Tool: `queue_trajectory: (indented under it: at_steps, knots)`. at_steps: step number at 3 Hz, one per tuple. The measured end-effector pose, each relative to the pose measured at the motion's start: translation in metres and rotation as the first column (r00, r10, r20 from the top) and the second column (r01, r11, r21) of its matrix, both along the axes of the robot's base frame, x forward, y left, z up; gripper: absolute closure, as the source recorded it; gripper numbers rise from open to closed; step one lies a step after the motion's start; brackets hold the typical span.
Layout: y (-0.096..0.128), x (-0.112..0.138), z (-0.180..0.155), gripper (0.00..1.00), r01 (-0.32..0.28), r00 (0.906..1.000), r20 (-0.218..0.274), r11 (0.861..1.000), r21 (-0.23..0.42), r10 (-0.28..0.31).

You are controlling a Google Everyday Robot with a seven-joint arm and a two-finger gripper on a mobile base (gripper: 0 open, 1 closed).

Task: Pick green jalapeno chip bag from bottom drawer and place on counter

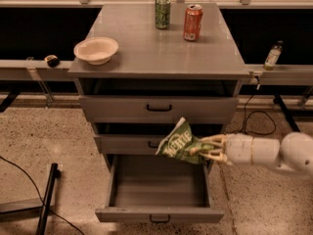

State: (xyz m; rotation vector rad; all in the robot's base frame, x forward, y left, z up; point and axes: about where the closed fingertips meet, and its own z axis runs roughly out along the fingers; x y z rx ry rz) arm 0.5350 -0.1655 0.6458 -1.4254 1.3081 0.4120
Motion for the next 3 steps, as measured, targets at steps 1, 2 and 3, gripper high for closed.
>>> queue_trajectory:
  at_steps: [1, 2, 3]
  knots:
    - [-0.012, 0.017, 0.099, 1.00, 0.023, 0.9995, 0.024, 0.995, -0.096, -0.021]
    - [-0.028, 0.038, 0.150, 1.00, -0.018, 0.9997, -0.021, 0.990, -0.138, 0.015]
    - [-0.039, 0.041, 0.175, 1.00, -0.047, 0.9989, -0.012, 0.988, -0.144, 0.045]
